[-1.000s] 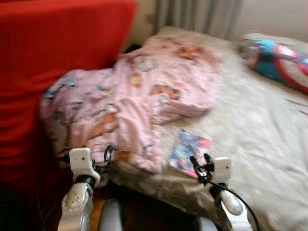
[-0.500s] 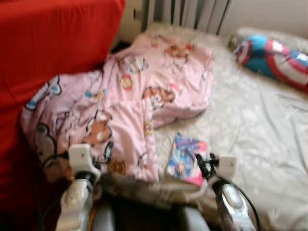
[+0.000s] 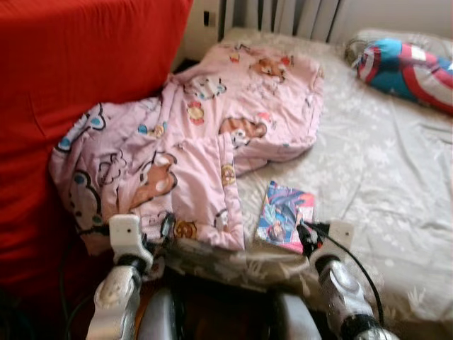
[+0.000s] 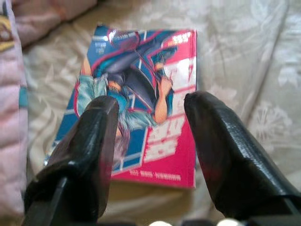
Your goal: Clean up the room
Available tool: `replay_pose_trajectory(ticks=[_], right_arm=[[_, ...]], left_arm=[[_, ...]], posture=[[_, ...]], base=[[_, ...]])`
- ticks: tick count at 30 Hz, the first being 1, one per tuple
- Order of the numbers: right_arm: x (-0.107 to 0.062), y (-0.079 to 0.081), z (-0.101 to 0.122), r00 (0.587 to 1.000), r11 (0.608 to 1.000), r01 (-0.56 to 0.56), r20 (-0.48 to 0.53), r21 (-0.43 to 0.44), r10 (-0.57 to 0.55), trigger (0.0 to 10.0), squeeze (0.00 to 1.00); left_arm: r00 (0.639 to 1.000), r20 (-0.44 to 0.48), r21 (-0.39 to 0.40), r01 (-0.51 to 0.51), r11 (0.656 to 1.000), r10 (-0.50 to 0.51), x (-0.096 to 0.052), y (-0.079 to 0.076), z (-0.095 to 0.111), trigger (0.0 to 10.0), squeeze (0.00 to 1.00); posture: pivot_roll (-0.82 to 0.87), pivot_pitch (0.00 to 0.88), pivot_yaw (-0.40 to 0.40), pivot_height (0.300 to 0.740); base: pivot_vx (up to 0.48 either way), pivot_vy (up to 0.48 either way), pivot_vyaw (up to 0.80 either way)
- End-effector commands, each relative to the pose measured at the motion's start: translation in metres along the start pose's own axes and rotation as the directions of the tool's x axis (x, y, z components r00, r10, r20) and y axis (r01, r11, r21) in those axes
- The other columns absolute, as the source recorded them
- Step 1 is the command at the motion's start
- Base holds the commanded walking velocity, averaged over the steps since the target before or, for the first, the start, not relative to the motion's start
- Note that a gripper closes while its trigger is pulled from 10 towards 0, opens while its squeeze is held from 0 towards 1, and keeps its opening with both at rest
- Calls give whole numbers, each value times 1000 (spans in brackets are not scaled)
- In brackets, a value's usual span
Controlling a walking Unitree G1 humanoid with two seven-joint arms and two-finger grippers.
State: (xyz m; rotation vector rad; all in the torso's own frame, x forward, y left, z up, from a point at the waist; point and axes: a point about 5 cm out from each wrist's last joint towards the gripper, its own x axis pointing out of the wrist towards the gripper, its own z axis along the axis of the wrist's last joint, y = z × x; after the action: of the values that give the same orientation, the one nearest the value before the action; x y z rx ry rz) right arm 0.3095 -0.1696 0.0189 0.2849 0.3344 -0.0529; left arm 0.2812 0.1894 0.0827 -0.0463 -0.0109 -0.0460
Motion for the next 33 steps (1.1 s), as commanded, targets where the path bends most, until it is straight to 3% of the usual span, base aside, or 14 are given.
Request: replay_pose_trajectory(ticks=[1,4,13,18,25,33], right_arm=[[-2,-1,-6,1000,1000,9,-22,-2,-9,10000,0],[0,2,-5,1000,1000,11,-18,0,-11,10000,0],[0,-5,-4,999,999,40,-33,-4,-40,10000,0],[3,-5,8,999,1000,31,33,-1,-31,10000,0],[6,-3,14,998,999,37,50,31,-39,10000,0],[11,2,21,998,980,12,52,200,-23,10000,0]], left_arm=[[1000,-20,6,14,1000,-14,-1,-2,-2,10000,0],[1000,-15,7,19,1000,-19,3,-4,0,10000,0],[999,-24,8,23,1000,-23,-6,-4,-1,10000,0],[999,-30,11,13,1000,-13,-11,-2,-1,10000,0],[999,-41,15,10,1000,-10,-15,-1,-2,10000,0],[999,-47,20,6,1000,-5,-19,0,-1,10000,0]], posture=[[-13,185,-63,590],[-18,199,-56,590],[-11,249,-45,590],[-5,266,-45,580],[1,272,-42,580],[21,280,-38,580]], base=[[0,0,0],[0,0,0],[0,0,0],[0,0,0],[0,0,0],[0,0,0]])
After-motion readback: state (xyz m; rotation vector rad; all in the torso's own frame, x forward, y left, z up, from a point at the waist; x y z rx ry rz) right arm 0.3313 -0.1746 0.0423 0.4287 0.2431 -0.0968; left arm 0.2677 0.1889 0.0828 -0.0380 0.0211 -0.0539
